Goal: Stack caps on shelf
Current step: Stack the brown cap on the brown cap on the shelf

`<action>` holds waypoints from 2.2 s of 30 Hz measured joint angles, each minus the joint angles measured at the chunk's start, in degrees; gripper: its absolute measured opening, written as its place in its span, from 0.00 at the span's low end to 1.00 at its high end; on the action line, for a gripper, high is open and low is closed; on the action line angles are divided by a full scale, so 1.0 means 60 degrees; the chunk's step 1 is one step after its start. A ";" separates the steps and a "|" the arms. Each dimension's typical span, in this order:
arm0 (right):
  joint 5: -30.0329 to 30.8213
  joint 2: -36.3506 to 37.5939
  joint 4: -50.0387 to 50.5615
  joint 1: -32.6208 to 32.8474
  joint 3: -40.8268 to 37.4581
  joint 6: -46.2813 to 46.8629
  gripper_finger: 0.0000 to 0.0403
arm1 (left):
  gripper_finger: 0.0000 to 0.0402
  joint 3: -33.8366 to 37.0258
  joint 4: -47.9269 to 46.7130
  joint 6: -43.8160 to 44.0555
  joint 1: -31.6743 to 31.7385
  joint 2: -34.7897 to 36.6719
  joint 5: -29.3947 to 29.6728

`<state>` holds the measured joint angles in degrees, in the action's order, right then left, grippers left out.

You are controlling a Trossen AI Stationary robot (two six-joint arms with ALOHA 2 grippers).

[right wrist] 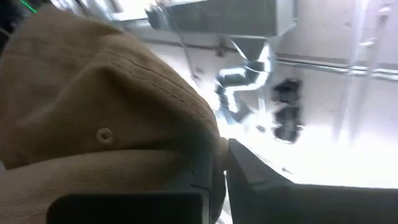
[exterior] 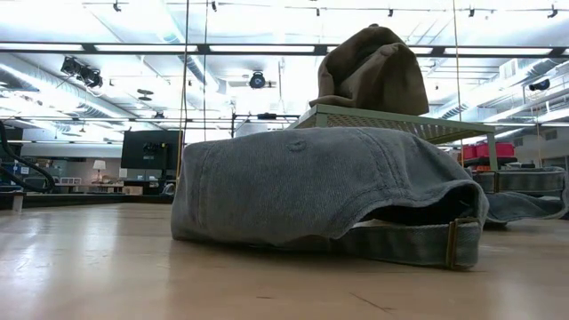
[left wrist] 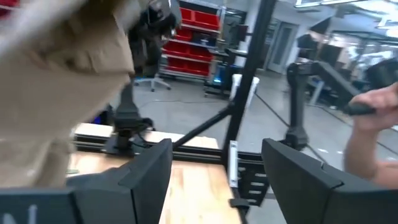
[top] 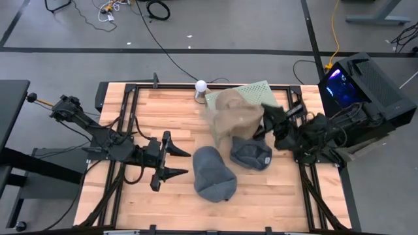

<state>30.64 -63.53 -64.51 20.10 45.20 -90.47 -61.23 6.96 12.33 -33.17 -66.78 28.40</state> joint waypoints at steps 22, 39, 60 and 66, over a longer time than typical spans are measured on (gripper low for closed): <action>0.0047 0.0410 0.6409 -0.4676 0.1856 0.1403 0.03 | 0.61 0.0001 -0.0856 -0.0248 0.0000 0.0004 0.1019; -0.2368 -0.0487 0.6977 -0.6857 0.1849 0.2064 0.03 | 0.61 0.0002 -0.1077 -0.0166 0.0492 0.0004 0.1126; 0.0713 0.0010 1.0184 -0.5132 0.1845 0.4584 0.04 | 0.61 0.0000 -0.1263 -0.0167 0.0601 0.0004 0.1118; 0.1429 0.0280 1.0326 -0.4370 0.1845 0.5534 0.04 | 0.61 0.0001 -0.1280 -0.0167 0.0597 0.0004 0.1118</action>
<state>39.21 -61.84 -2.55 -6.12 56.27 -57.26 -61.23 -0.73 11.33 -29.58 -66.76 35.11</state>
